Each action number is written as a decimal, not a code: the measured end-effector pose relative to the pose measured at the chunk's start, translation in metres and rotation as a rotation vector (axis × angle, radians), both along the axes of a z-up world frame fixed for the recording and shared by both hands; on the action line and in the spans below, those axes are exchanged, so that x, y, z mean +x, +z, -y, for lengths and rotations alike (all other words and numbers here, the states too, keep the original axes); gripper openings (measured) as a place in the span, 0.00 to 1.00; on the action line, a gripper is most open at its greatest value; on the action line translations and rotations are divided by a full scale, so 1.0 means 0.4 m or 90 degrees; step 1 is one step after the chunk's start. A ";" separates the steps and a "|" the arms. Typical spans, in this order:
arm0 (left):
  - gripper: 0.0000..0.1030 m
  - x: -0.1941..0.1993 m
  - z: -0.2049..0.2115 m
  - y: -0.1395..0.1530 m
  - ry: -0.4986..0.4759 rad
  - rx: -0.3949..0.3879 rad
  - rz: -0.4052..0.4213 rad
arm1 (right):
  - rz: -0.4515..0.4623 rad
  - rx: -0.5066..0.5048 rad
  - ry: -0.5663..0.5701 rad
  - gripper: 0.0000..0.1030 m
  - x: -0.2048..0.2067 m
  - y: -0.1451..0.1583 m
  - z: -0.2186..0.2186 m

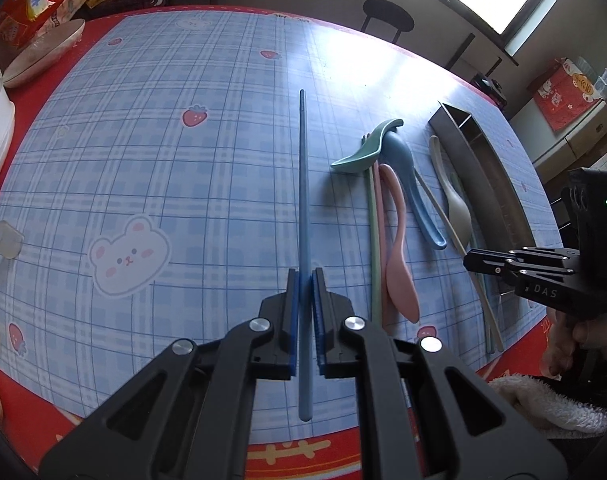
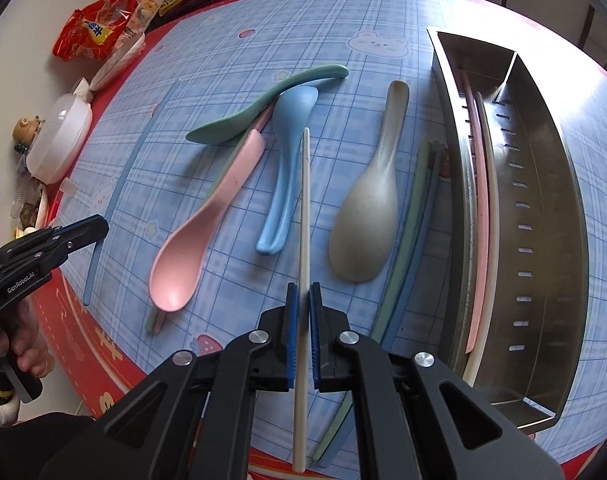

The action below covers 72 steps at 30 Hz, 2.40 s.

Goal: Organize utensils

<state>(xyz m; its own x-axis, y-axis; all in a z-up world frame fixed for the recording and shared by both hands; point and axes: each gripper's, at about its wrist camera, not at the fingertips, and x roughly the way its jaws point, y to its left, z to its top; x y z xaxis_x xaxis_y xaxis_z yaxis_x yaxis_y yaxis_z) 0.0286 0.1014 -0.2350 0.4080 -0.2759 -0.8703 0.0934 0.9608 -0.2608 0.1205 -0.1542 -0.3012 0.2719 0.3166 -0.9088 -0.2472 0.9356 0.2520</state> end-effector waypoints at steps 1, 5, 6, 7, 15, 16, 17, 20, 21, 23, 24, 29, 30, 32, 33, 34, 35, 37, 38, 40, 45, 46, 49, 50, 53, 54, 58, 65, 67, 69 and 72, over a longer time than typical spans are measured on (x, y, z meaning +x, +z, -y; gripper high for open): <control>0.10 -0.010 -0.005 0.010 0.003 -0.003 0.005 | 0.004 0.003 0.000 0.06 0.001 0.004 0.001; 0.10 -0.030 -0.004 0.049 0.011 -0.005 0.025 | 0.022 0.012 -0.001 0.06 -0.006 0.026 0.004; 0.10 -0.034 -0.001 0.057 0.009 -0.004 0.030 | 0.026 0.014 0.000 0.06 -0.006 0.031 0.004; 0.10 -0.037 0.001 0.064 0.008 -0.002 0.034 | 0.031 0.015 0.001 0.06 -0.009 0.036 0.003; 0.10 -0.044 0.018 0.069 0.015 0.009 0.029 | 0.048 0.025 -0.007 0.06 -0.017 0.054 0.016; 0.10 -0.046 0.019 0.067 0.018 0.009 0.026 | 0.048 0.029 -0.011 0.06 -0.021 0.054 0.027; 0.10 -0.044 0.021 0.062 0.020 0.008 0.022 | 0.048 0.033 -0.015 0.06 -0.022 0.055 0.032; 0.10 -0.045 0.024 0.051 0.025 0.014 0.008 | 0.050 0.044 -0.026 0.06 -0.026 0.058 0.045; 0.10 -0.044 0.027 0.049 0.027 0.017 0.006 | 0.051 0.047 -0.028 0.06 -0.027 0.060 0.049; 0.10 -0.043 0.029 0.050 0.030 0.019 0.005 | 0.057 0.054 -0.033 0.06 -0.029 0.068 0.057; 0.10 -0.041 0.030 0.052 0.030 0.018 0.004 | 0.062 0.058 -0.036 0.06 -0.029 0.073 0.062; 0.10 -0.022 0.041 0.076 0.024 0.023 0.008 | 0.094 0.066 -0.064 0.06 -0.025 0.110 0.109; 0.10 -0.014 0.046 0.083 0.022 0.024 0.011 | 0.099 0.066 -0.069 0.06 -0.024 0.118 0.120; 0.10 0.001 0.063 0.097 0.014 0.026 0.018 | 0.111 0.061 -0.078 0.06 -0.021 0.133 0.142; 0.10 0.011 0.076 0.103 0.010 0.027 0.020 | 0.118 0.060 -0.085 0.06 -0.020 0.141 0.154; 0.10 0.020 0.088 0.108 0.008 0.027 0.020 | 0.123 0.060 -0.091 0.06 -0.020 0.146 0.168; 0.10 0.031 0.103 0.112 0.007 0.025 0.020 | 0.127 0.060 -0.097 0.06 -0.019 0.150 0.180; 0.10 0.052 0.138 0.120 0.000 0.019 0.019 | 0.133 0.058 -0.108 0.06 -0.016 0.154 0.210; 0.10 0.063 0.157 0.123 -0.006 0.018 0.019 | 0.135 0.057 -0.112 0.06 -0.014 0.154 0.224; 0.10 0.089 0.200 0.127 -0.021 0.017 0.011 | 0.137 0.052 -0.122 0.06 -0.009 0.152 0.249; 0.10 0.164 0.315 0.134 -0.048 -0.009 -0.022 | 0.136 0.035 -0.154 0.06 0.016 0.142 0.313; 0.10 0.179 0.339 0.133 -0.052 -0.017 -0.031 | 0.135 0.033 -0.158 0.06 0.024 0.140 0.324; 0.10 0.219 0.409 0.123 -0.064 -0.055 -0.061 | 0.127 0.028 -0.167 0.06 0.046 0.131 0.350; 0.10 0.230 0.432 0.120 -0.068 -0.064 -0.072 | 0.123 0.027 -0.167 0.06 0.052 0.126 0.357; 0.10 0.256 0.497 0.103 -0.071 -0.083 -0.100 | 0.112 0.022 -0.165 0.06 0.063 0.109 0.366; 0.10 0.263 0.517 0.097 -0.070 -0.087 -0.106 | 0.107 0.020 -0.165 0.06 0.066 0.103 0.366; 0.10 0.291 0.575 0.065 -0.063 -0.094 -0.130 | 0.095 0.020 -0.163 0.06 0.082 0.084 0.368; 0.10 0.321 0.622 0.004 -0.030 -0.113 -0.183 | 0.079 0.014 -0.155 0.06 0.099 0.065 0.365; 0.10 0.324 0.639 -0.004 -0.038 -0.119 -0.191 | 0.075 0.014 -0.154 0.06 0.106 0.062 0.363; 0.10 0.330 0.654 -0.010 -0.044 -0.120 -0.195 | 0.072 0.012 -0.155 0.06 0.110 0.059 0.360; 0.11 0.337 0.662 -0.018 -0.043 -0.122 -0.197 | 0.066 0.014 -0.157 0.06 0.118 0.054 0.359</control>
